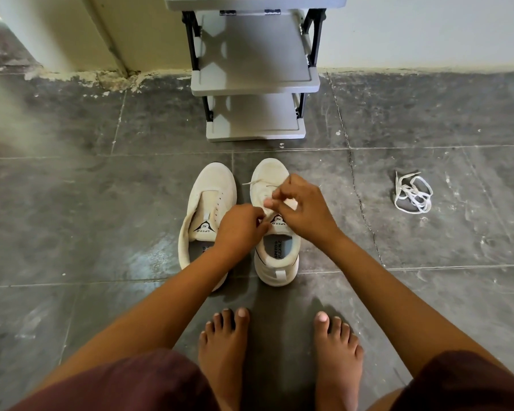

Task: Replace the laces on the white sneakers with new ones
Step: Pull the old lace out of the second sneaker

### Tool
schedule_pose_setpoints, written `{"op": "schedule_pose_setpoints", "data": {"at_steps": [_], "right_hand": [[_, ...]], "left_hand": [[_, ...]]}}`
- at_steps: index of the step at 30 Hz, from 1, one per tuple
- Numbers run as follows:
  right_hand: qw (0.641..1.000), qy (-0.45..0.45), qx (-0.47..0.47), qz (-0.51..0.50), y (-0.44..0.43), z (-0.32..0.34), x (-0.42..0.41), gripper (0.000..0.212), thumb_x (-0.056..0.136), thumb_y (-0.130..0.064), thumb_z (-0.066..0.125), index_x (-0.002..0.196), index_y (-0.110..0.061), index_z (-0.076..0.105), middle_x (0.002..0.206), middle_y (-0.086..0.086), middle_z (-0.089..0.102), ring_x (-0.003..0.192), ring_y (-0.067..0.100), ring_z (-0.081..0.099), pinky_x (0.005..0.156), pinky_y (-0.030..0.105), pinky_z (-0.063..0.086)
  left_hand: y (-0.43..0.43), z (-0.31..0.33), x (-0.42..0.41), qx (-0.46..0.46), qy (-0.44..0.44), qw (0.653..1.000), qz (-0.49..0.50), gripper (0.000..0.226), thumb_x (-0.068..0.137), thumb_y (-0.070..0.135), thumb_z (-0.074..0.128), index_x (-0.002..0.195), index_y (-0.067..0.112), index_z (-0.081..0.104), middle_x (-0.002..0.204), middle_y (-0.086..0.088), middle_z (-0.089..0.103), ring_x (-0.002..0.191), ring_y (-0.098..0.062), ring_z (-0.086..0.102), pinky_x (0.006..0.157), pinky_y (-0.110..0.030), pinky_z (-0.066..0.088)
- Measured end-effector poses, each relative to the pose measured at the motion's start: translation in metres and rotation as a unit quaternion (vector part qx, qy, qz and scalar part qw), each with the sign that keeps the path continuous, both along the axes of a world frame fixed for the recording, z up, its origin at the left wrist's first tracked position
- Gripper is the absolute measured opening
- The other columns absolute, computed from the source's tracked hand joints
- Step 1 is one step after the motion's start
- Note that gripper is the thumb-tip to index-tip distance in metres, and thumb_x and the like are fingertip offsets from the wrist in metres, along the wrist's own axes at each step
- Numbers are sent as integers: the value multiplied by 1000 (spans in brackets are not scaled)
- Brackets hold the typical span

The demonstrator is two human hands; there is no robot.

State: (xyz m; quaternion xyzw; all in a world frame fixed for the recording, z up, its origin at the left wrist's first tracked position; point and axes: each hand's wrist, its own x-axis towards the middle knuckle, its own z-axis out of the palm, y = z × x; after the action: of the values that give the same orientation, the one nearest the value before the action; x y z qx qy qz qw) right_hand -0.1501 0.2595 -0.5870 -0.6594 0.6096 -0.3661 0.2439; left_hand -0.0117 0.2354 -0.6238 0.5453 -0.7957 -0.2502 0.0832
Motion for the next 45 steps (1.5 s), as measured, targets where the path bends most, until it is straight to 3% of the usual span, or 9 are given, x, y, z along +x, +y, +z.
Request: {"op": "schedule_pose_setpoints", "data": {"at_steps": [5, 9, 14, 21, 29, 32, 36, 42, 45], "right_hand": [[990, -131, 31, -42, -4, 9, -5, 13, 82, -18, 71, 84, -6, 67, 84, -3, 58, 69, 2, 52, 67, 13, 42], [976, 130, 173, -11, 11, -24, -25, 40, 79, -36, 73, 114, -19, 64, 110, 0, 55, 92, 14, 56, 76, 28, 46], [951, 304, 56, 24, 16, -32, -17, 25, 89, -30, 61, 109, -15, 66, 111, 6, 58, 91, 23, 59, 67, 30, 46], [919, 384, -3, 92, -4, -22, -7, 24, 93, -26, 50, 107, -17, 67, 108, 1, 60, 99, 21, 55, 70, 30, 40], [896, 429, 1, 110, 5, -27, -15, 24, 94, -24, 49, 110, -17, 66, 113, 3, 55, 97, 21, 54, 65, 29, 37], [955, 294, 30, 22, 8, -25, -12, 18, 91, -25, 59, 101, -13, 68, 107, 1, 58, 94, 17, 56, 71, 30, 44], [986, -156, 51, 9, -6, 13, 13, 18, 84, -12, 68, 72, -17, 56, 75, -5, 55, 71, 4, 53, 71, 20, 44], [987, -93, 72, -109, -23, 22, 9, 12, 86, -14, 67, 94, -6, 69, 89, 3, 67, 75, 8, 58, 72, 15, 47], [981, -151, 118, -39, -14, 15, 4, 30, 88, -1, 58, 115, -14, 59, 112, -2, 63, 106, 11, 60, 91, 17, 47]], "left_hand": [[-2, -1, 1, 13, 8, 1000, 2, 20, 87, 28, 63, 93, 10, 69, 81, -6, 61, 75, -20, 55, 65, -29, 38], [-6, -2, 5, 49, 35, 998, 20, 29, 82, 30, 70, 104, 13, 69, 94, -5, 65, 85, -19, 59, 73, -28, 45], [-7, -4, 5, 37, 42, 998, 21, 34, 81, 29, 70, 112, 15, 66, 102, -7, 64, 89, -20, 59, 78, -29, 46], [-5, -4, 1, 20, 12, 1000, -3, 26, 88, 31, 62, 101, 11, 70, 97, -11, 64, 84, -23, 60, 79, -39, 50], [-3, -5, 5, 34, 45, 998, 18, 33, 86, 29, 66, 115, 13, 67, 100, -8, 66, 86, -19, 61, 73, -24, 42], [-4, -4, 4, 14, 20, 1000, 3, 26, 88, 29, 63, 106, 13, 69, 94, -9, 64, 82, -20, 57, 73, -31, 44], [-4, 0, -4, -5, -7, 1000, -29, 22, 89, 26, 60, 91, 7, 70, 88, -13, 65, 84, -28, 58, 72, -37, 45], [-2, -1, 3, 20, 36, 999, 11, 25, 86, 29, 66, 104, 13, 71, 94, -9, 67, 83, -22, 61, 76, -34, 49], [0, 0, 4, 26, 59, 998, 29, 31, 84, 33, 68, 107, 12, 70, 92, -8, 70, 82, -20, 63, 76, -34, 51]]}}
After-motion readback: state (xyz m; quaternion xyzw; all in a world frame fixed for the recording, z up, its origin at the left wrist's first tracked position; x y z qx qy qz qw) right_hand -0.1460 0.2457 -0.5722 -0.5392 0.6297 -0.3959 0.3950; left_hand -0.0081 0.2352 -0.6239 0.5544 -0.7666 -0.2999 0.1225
